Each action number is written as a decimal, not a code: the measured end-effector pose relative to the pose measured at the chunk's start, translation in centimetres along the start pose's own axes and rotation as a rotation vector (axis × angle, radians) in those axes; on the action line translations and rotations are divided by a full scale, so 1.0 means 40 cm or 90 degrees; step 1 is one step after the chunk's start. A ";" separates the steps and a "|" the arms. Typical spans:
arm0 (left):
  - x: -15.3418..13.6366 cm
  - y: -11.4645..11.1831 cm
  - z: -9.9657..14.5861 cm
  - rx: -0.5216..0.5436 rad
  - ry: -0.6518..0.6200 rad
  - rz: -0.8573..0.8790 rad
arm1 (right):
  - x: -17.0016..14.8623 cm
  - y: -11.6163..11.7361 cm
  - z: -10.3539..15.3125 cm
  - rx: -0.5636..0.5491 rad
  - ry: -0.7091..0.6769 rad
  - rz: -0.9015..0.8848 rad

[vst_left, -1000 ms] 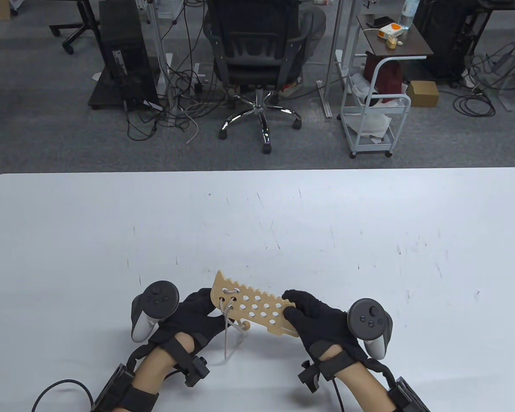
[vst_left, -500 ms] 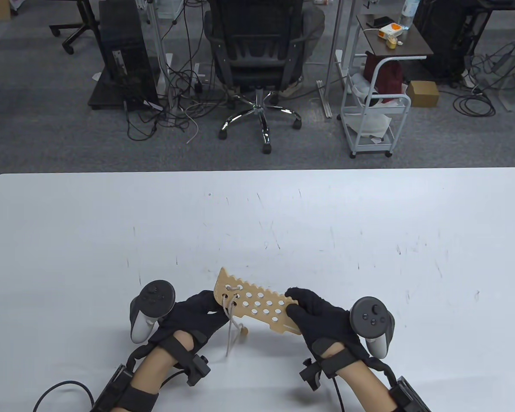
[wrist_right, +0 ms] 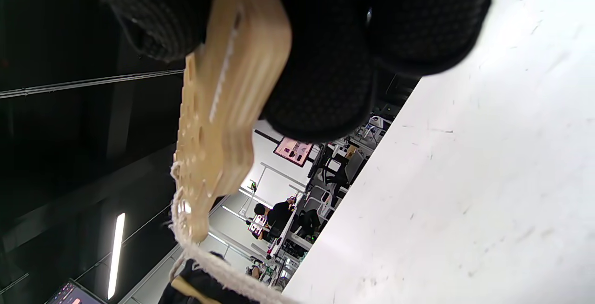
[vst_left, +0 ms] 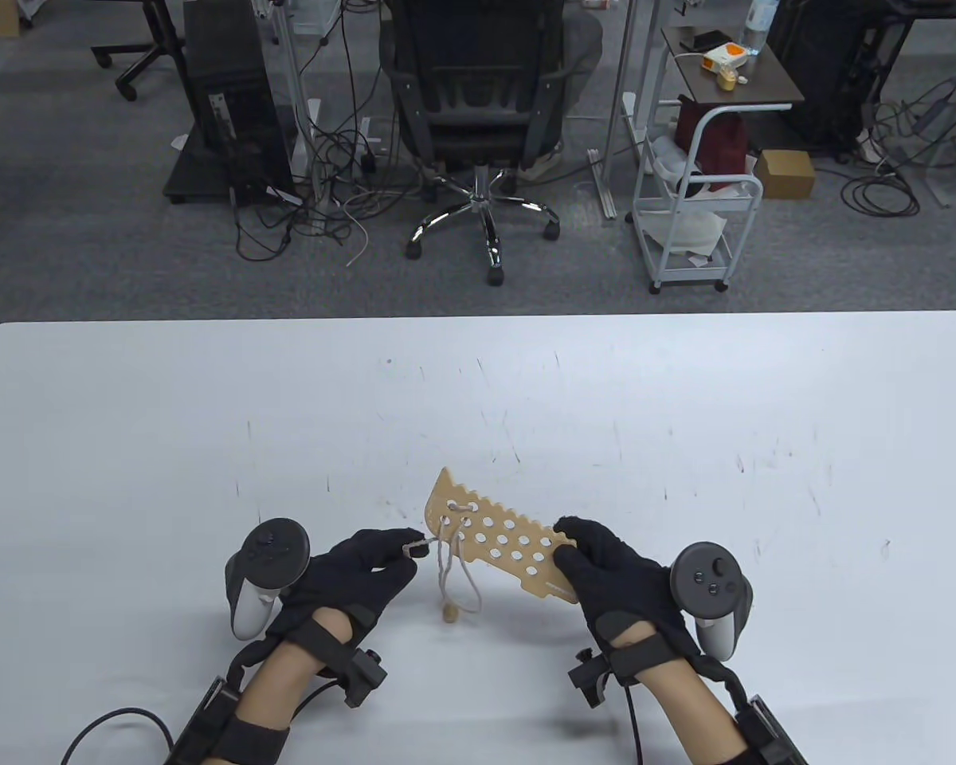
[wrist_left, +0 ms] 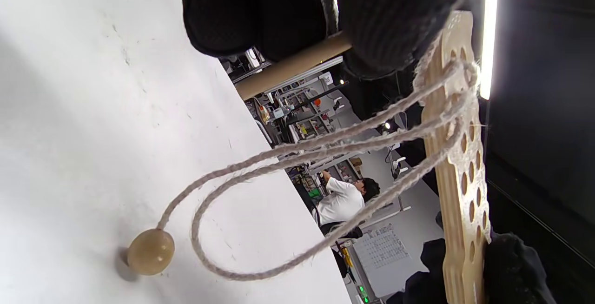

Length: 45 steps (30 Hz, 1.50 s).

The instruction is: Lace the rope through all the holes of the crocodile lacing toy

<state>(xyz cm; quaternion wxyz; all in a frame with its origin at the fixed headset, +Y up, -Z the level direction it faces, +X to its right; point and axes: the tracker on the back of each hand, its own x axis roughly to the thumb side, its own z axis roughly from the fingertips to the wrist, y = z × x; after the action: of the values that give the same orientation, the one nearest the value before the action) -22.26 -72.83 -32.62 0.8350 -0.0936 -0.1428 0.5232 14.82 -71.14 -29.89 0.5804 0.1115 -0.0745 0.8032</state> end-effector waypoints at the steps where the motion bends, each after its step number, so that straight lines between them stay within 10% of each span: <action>1: 0.000 0.002 0.000 0.002 0.000 0.001 | -0.002 -0.002 -0.001 -0.002 0.002 0.000; 45: 0.002 0.166 0.048 0.178 -0.034 0.118 | -0.091 -0.102 -0.040 -0.097 0.093 0.030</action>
<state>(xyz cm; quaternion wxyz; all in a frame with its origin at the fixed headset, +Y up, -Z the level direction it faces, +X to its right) -28.51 -69.86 -32.84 0.7837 0.0249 -0.0813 0.6153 19.65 -72.77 -32.44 0.5719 0.0063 -0.0954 0.8148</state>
